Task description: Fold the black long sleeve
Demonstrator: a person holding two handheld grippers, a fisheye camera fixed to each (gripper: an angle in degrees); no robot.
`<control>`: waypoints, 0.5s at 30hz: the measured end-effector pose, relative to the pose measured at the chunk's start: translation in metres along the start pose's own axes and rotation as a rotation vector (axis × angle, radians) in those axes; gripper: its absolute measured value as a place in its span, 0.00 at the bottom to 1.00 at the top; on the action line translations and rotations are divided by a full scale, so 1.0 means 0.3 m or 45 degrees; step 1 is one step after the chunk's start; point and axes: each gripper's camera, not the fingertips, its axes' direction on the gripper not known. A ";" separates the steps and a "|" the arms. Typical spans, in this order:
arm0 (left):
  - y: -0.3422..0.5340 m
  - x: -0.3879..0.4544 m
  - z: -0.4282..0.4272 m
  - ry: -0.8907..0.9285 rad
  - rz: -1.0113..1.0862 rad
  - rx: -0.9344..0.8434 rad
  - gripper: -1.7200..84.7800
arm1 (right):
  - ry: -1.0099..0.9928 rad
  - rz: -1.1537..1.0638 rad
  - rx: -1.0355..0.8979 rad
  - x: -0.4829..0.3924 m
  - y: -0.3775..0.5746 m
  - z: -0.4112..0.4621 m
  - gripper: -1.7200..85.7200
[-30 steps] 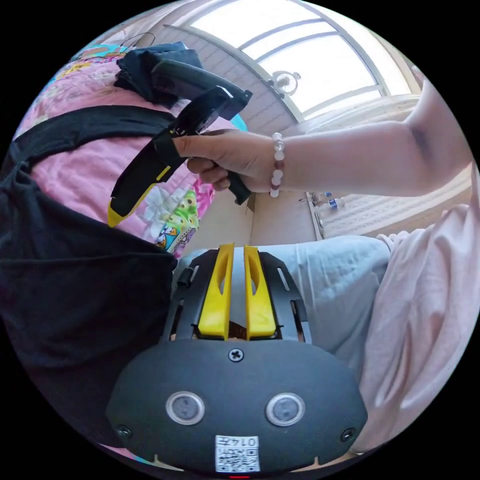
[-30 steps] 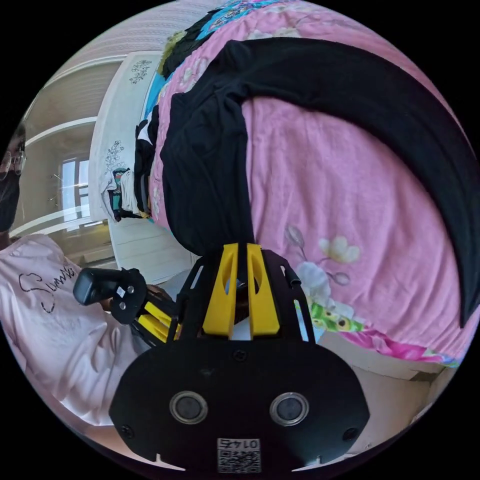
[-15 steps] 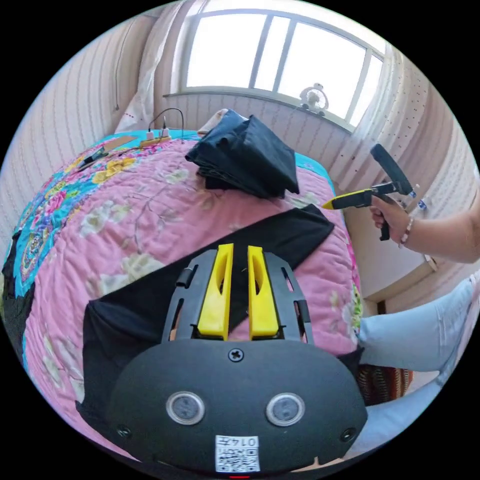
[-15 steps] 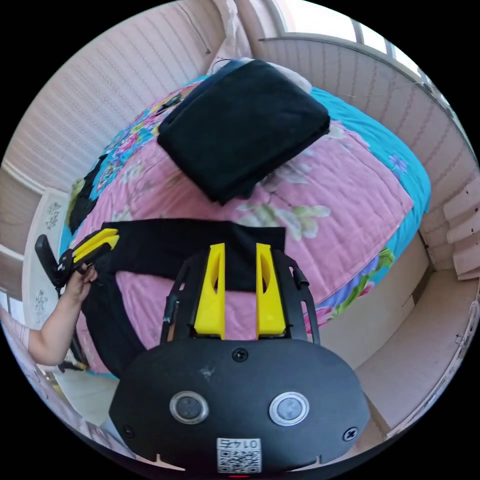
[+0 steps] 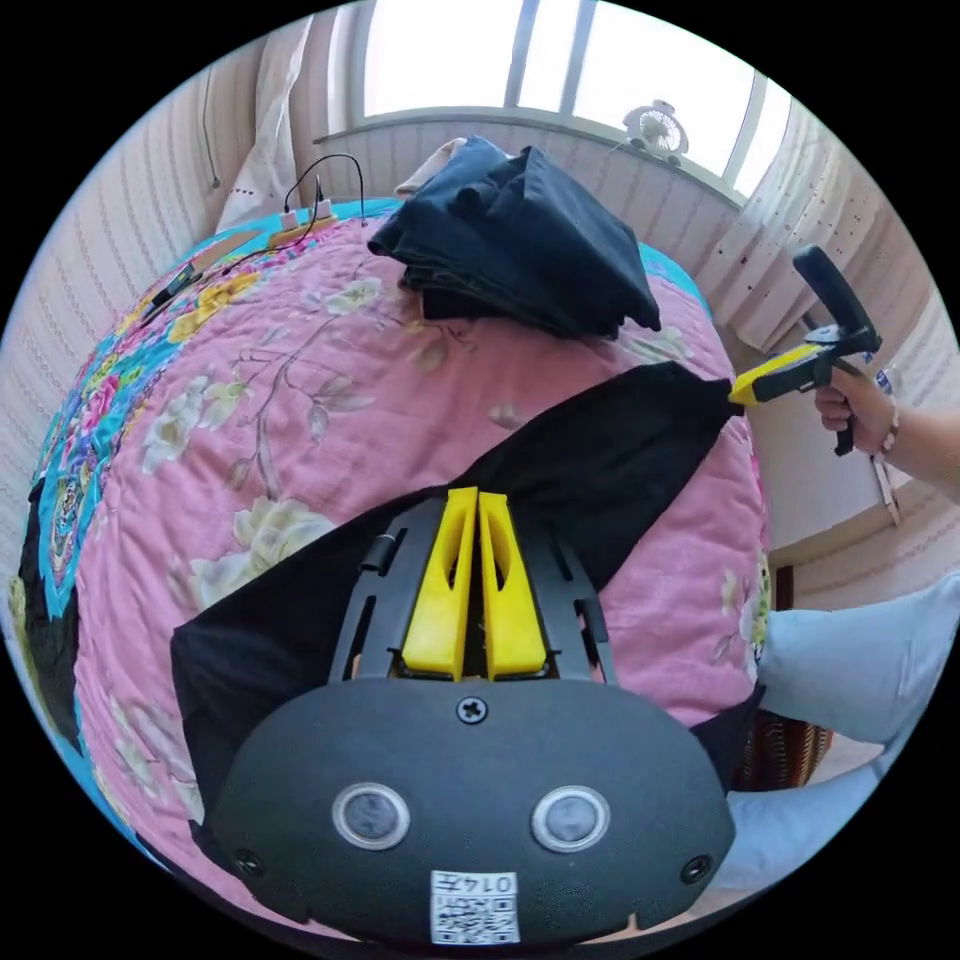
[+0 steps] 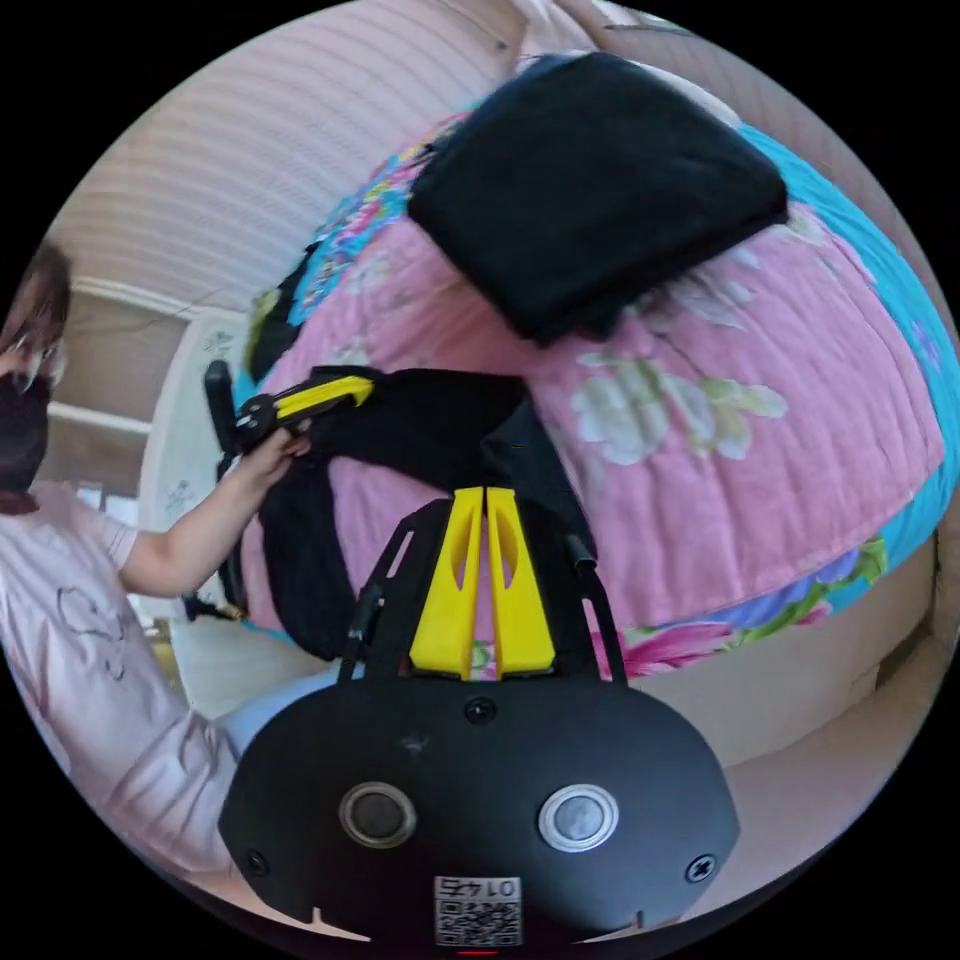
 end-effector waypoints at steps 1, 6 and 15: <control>0.019 -0.011 -0.030 0.001 -0.007 0.025 0.01 | -0.054 -0.036 0.001 -0.043 0.013 -0.006 0.08; 0.277 -0.148 -0.303 0.044 -0.165 0.169 0.01 | -0.647 -0.430 -0.230 -0.479 0.122 0.086 0.11; 0.904 -0.429 -0.613 -0.021 -0.527 0.149 0.01 | -0.930 -1.023 -0.831 -1.066 0.488 0.361 0.14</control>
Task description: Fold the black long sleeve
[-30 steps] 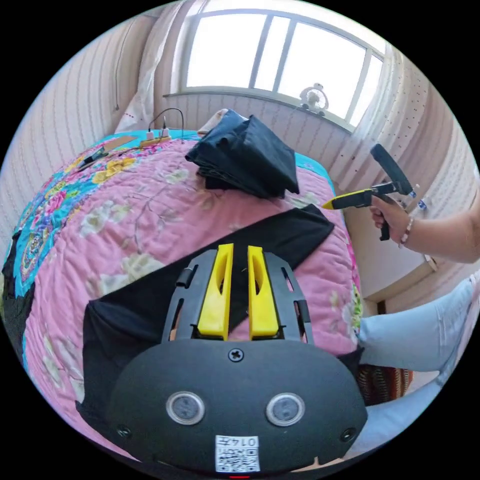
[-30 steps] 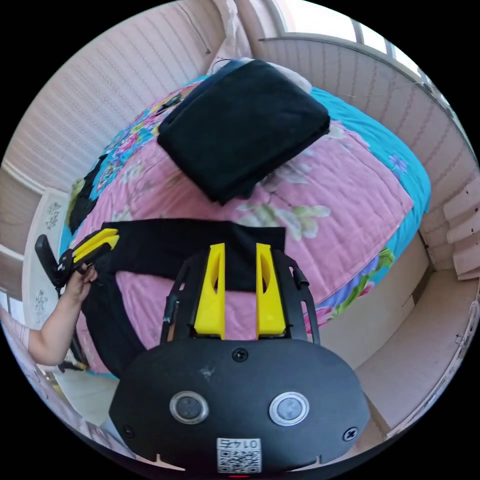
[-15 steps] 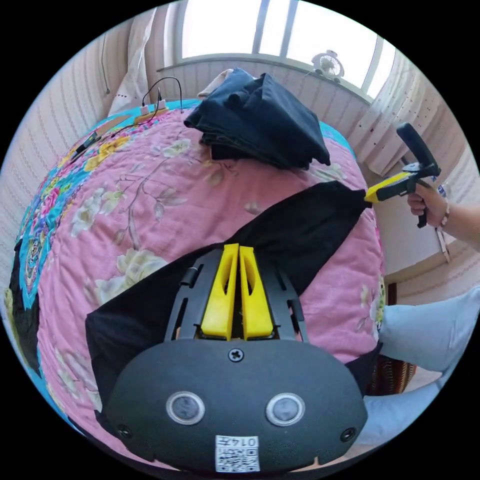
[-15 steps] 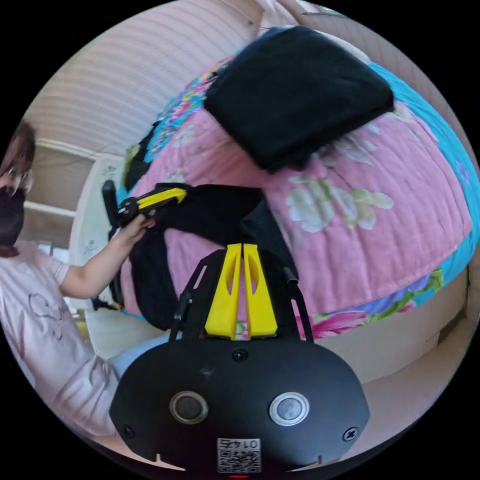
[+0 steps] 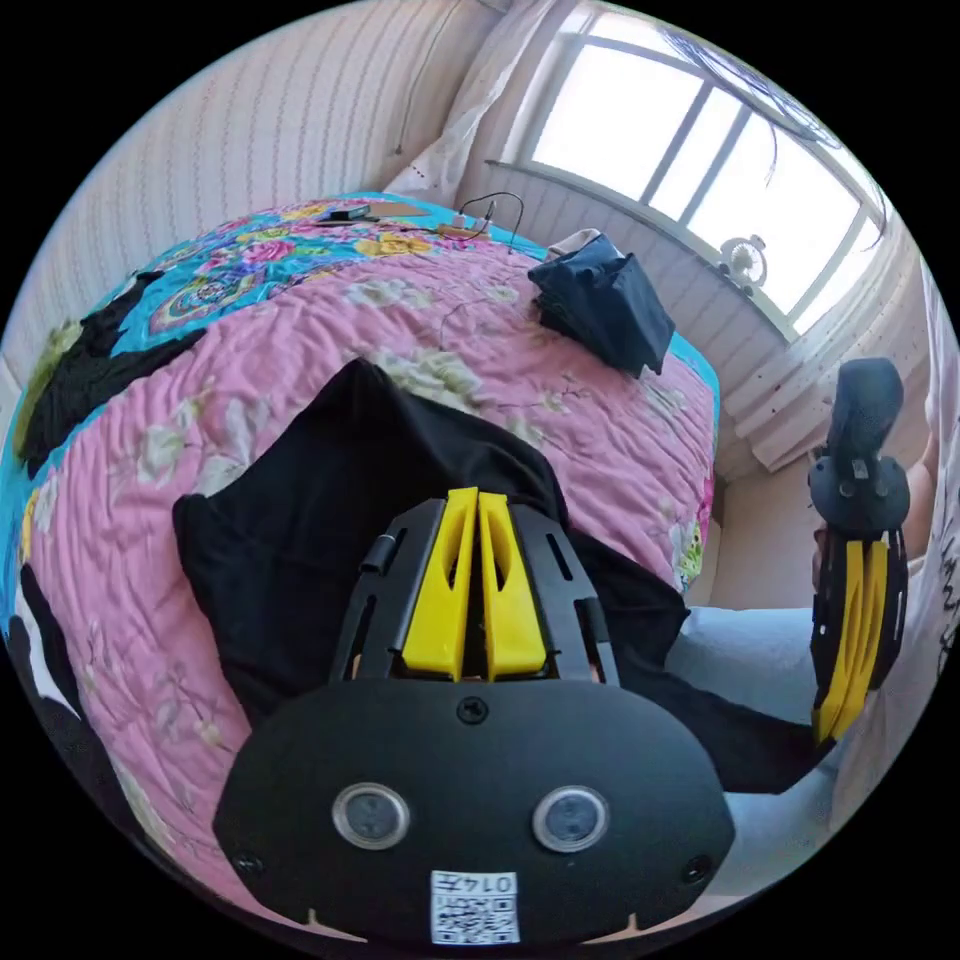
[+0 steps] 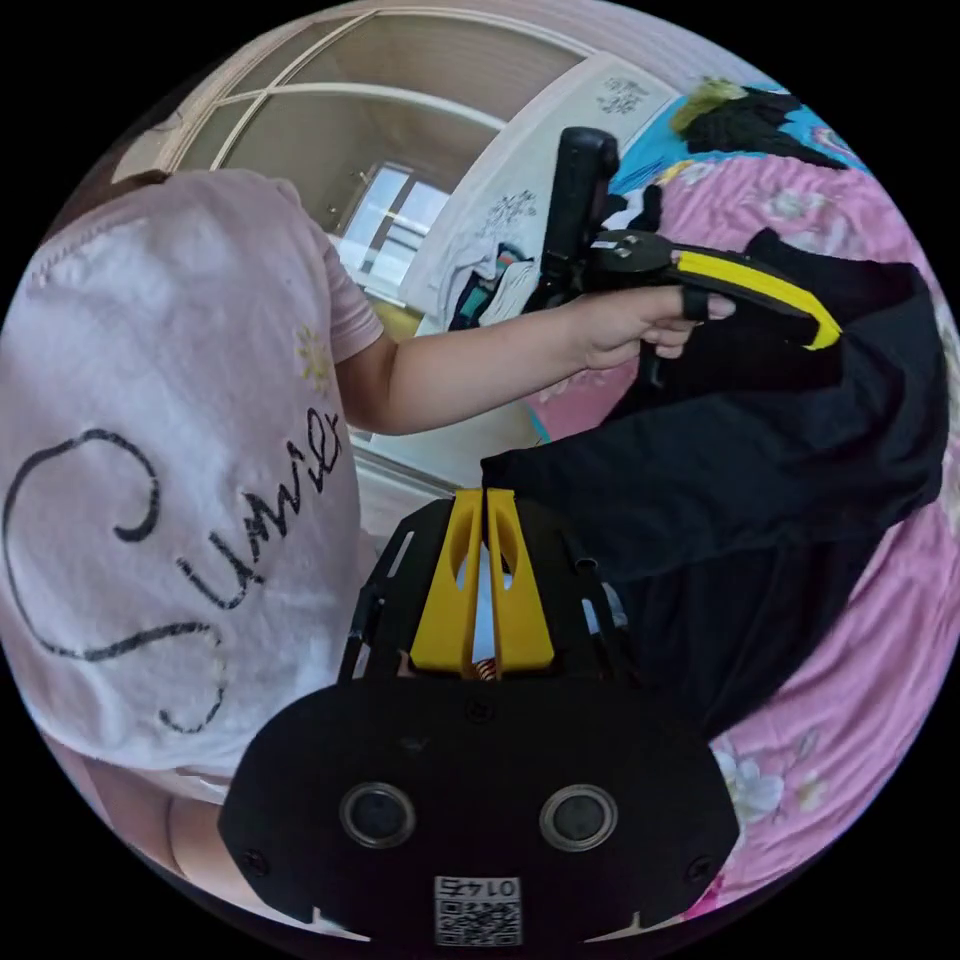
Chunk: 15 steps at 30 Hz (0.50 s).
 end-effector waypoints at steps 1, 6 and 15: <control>0.024 -0.038 -0.019 -0.006 -0.035 -0.005 0.01 | -0.011 -0.015 -0.020 -0.009 -0.007 0.035 0.14; 0.192 -0.325 -0.156 -0.031 -0.243 -0.020 0.01 | 0.011 -0.093 -0.244 -0.037 -0.065 0.370 0.15; 0.287 -0.689 -0.373 -0.058 -0.515 0.003 0.01 | 0.002 -0.074 -0.590 0.021 0.016 0.720 0.15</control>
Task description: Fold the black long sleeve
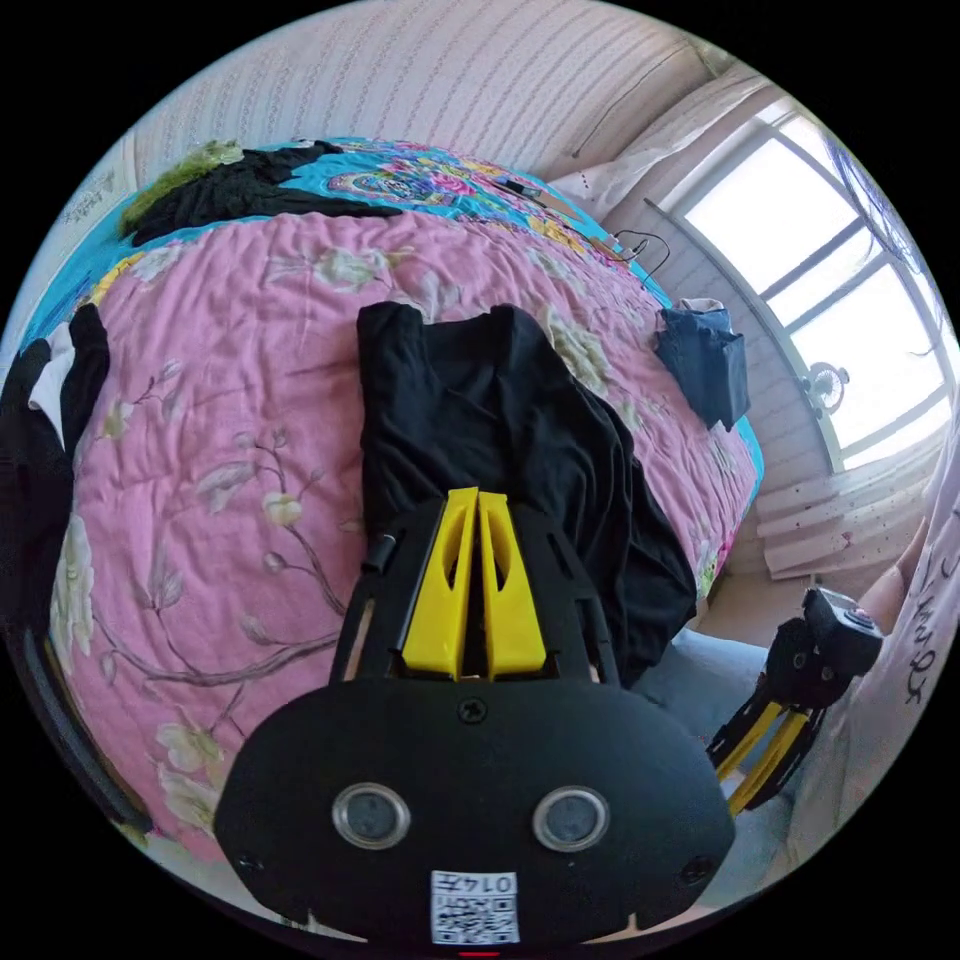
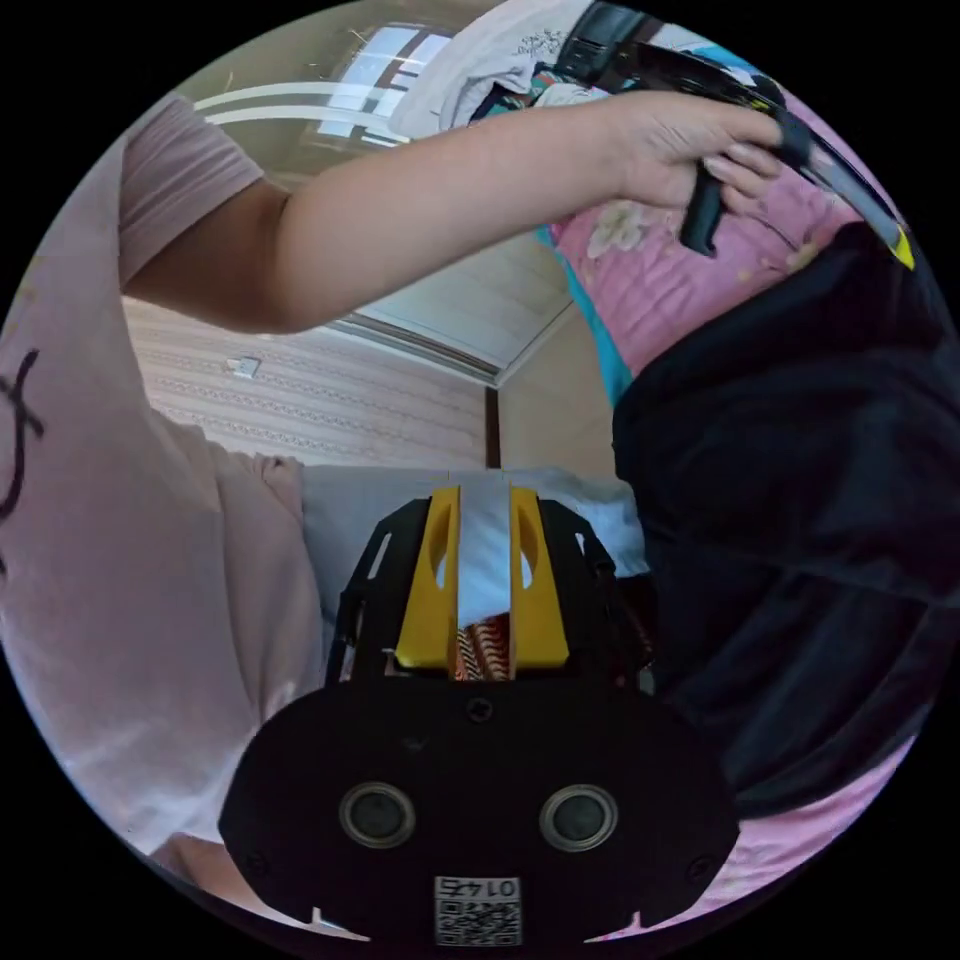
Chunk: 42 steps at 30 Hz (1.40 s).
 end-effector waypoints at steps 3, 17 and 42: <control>-0.102 -0.113 -0.108 -0.111 -0.059 0.068 0.04 | 0.209 0.076 0.100 0.095 0.090 -0.160 0.14; -0.754 -0.427 -0.003 0.046 -0.215 -0.073 0.06 | 0.705 0.784 0.703 0.951 0.039 -0.907 0.05; -0.582 0.447 -0.959 0.397 0.330 0.037 0.01 | 0.359 0.336 0.702 0.464 0.602 -0.703 0.02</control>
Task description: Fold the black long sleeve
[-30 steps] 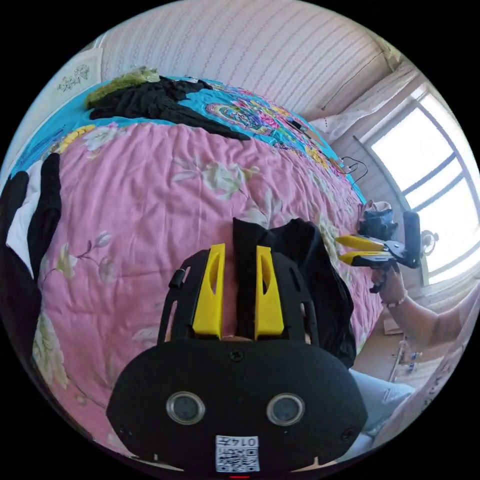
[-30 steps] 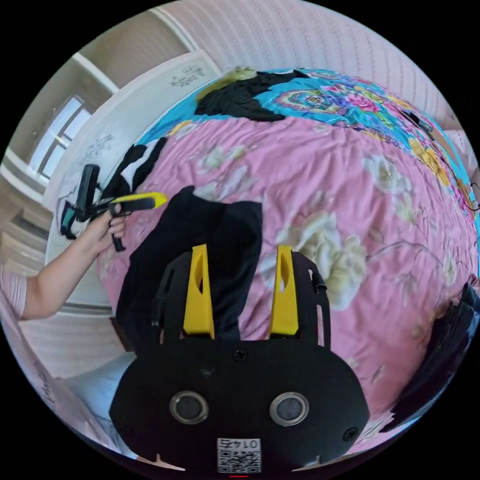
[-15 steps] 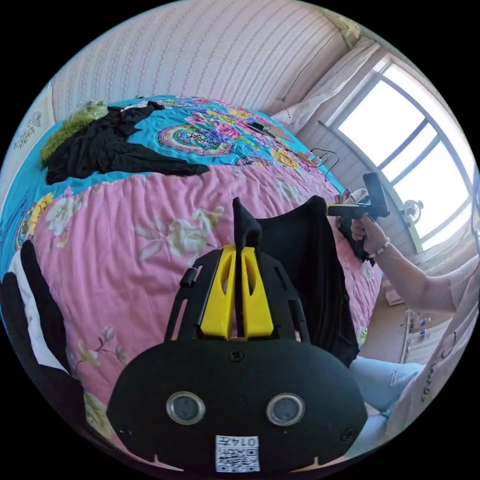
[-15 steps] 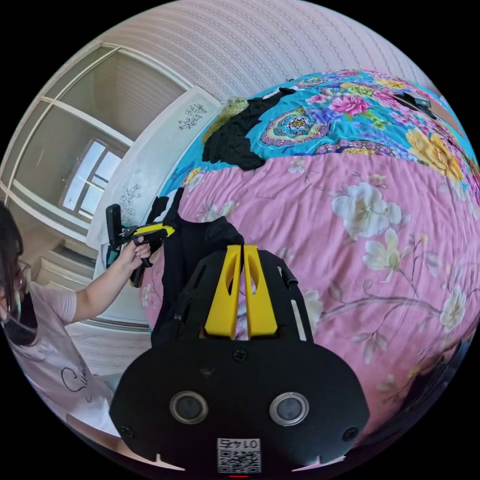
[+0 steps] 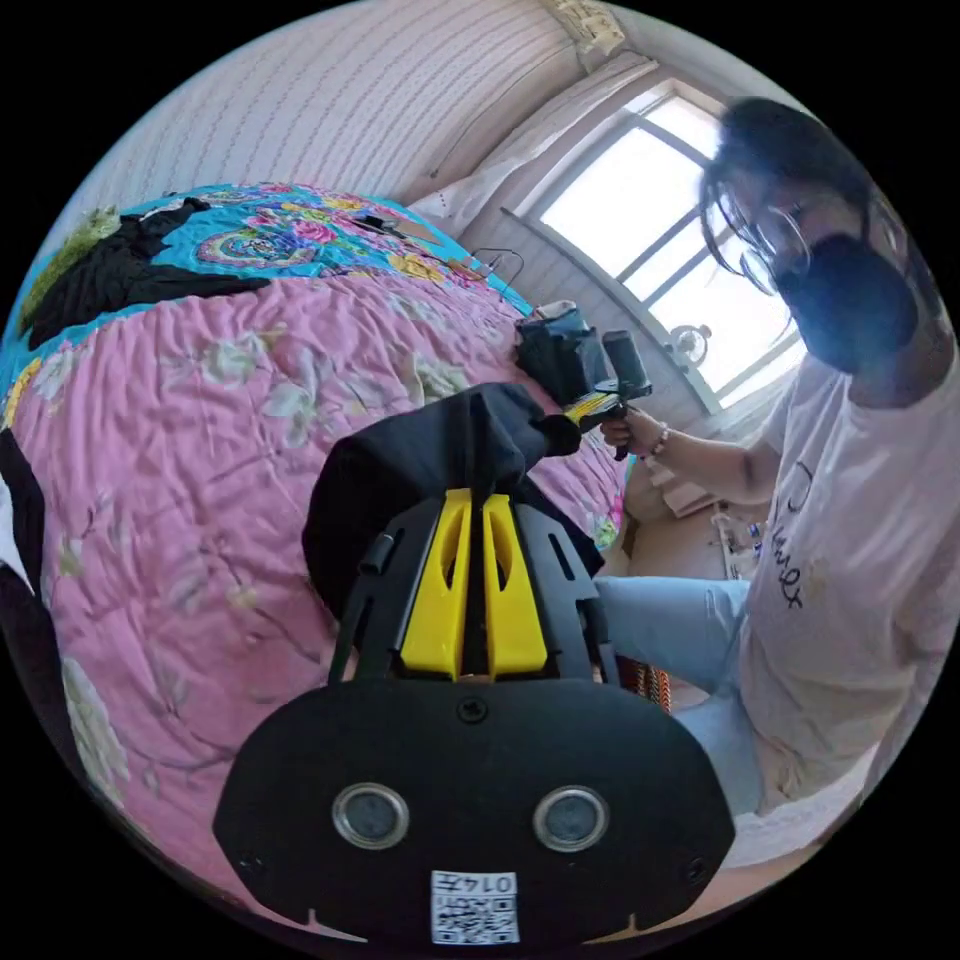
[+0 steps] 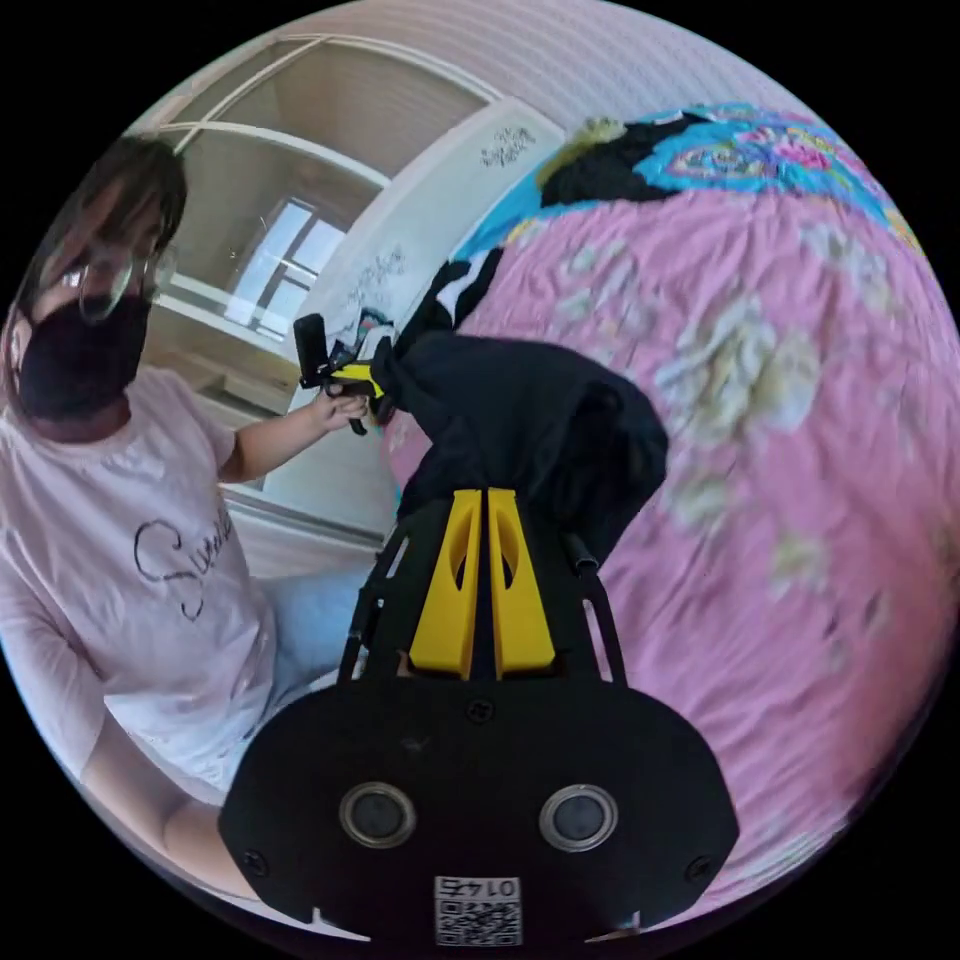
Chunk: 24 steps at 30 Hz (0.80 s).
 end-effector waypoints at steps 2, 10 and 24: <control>0.134 0.195 0.012 -0.093 -0.002 -0.066 0.01 | -0.106 0.107 -0.081 -0.035 0.137 0.108 0.02; 0.439 0.486 0.128 -0.064 -0.387 -0.233 0.03 | 0.065 0.240 -0.368 -0.074 0.364 0.418 0.02; 0.395 1.352 0.004 -0.547 -0.141 0.111 0.01 | 0.652 -0.083 -0.198 -0.264 0.447 0.510 0.02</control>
